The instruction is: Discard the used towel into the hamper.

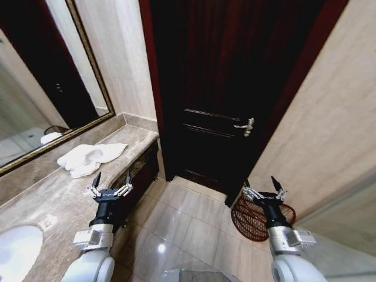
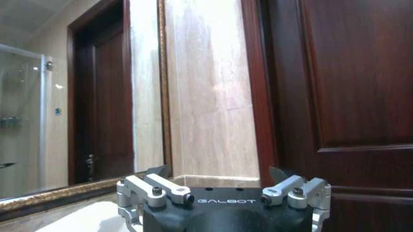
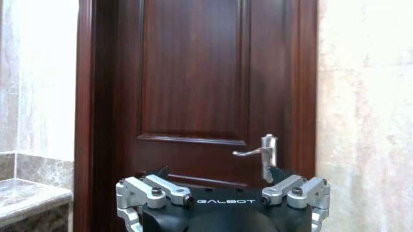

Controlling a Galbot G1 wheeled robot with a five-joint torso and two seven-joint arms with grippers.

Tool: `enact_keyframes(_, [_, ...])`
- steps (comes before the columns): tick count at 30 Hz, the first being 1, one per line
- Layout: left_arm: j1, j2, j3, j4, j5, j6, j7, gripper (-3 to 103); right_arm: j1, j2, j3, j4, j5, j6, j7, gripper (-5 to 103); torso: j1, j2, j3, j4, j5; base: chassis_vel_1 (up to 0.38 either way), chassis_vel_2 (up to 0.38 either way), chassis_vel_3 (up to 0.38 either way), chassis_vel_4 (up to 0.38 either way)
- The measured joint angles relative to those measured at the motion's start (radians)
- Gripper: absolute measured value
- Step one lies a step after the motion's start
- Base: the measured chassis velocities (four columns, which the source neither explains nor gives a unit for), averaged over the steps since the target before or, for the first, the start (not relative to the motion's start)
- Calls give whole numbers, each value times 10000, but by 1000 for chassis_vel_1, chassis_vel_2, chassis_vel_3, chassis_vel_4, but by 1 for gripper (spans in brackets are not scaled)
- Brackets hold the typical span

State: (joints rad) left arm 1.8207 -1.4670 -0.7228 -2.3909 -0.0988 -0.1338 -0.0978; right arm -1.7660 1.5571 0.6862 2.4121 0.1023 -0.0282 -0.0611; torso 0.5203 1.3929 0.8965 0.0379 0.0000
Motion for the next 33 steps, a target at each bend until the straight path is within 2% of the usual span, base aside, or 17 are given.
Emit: enact_keyframes(33, [6, -75, -9, 57, 27, -30, 8, 100, 45, -21, 4, -126, -23, 8, -30, 100, -1, -1, 1, 2, 2, -27, 148, 152, -25])
